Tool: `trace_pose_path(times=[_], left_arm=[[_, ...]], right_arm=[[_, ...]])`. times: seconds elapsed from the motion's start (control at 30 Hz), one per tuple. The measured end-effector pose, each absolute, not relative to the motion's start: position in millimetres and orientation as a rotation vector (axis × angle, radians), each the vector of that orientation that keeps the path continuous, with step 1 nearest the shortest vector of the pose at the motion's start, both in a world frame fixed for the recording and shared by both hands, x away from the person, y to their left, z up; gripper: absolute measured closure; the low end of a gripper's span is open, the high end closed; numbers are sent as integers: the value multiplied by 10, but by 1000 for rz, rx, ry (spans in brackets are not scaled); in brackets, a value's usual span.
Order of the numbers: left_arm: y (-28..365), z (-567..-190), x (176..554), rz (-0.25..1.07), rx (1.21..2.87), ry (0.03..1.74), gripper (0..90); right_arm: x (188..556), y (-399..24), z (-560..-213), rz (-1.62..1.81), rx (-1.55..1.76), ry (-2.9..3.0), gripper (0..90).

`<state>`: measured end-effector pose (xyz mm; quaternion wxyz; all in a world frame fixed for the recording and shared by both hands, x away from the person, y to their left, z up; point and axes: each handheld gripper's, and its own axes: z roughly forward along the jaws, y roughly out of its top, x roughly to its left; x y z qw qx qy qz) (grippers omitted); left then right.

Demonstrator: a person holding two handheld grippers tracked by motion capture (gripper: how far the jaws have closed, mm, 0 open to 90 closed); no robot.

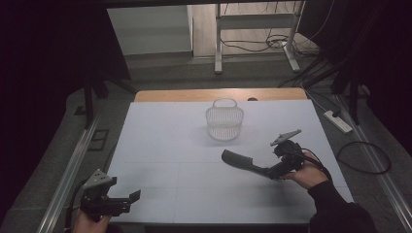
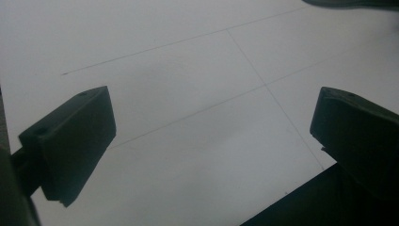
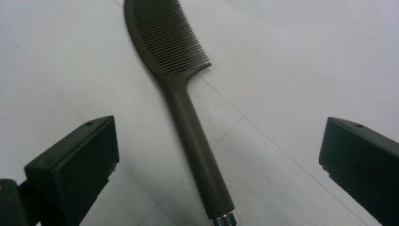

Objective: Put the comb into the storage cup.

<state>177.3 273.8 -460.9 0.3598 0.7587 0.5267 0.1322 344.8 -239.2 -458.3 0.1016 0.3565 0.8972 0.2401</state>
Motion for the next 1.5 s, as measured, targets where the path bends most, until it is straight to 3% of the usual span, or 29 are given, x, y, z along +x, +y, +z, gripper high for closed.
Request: trace_pose_path(times=[1.17,1.5], left_arm=[[2740,-4610,1779,334,1959,1356,15],[2738,-4610,1781,336,1966,1355,15]], right_arm=[[3534,-2185,-5110,460,997,2780,0],[3541,-2173,-5113,451,1025,2773,0]])
